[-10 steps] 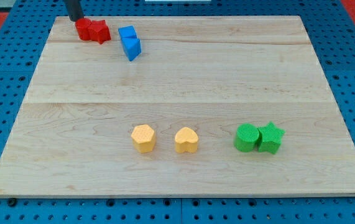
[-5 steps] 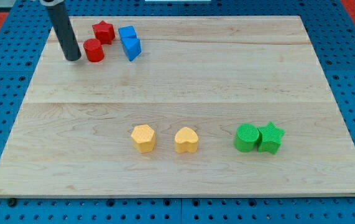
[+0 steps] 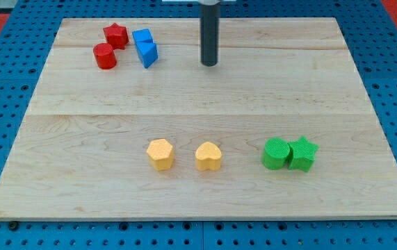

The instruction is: Keep red circle blue cube at bottom left to red star

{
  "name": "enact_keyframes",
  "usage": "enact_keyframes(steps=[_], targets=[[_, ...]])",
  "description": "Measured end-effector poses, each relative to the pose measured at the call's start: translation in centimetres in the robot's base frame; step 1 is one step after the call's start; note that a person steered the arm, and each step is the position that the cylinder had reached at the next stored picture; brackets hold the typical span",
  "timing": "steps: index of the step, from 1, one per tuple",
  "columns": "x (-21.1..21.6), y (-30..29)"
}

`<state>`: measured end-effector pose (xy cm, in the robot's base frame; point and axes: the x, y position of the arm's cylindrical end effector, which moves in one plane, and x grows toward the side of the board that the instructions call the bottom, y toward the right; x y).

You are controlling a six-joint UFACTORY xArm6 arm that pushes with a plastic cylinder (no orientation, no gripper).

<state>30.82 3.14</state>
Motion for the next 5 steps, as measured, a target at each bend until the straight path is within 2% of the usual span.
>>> enact_keyframes(steps=[2, 3, 5], targets=[[-4.6, 4.1], [-6.4, 0.9], [-6.5, -7.5]])
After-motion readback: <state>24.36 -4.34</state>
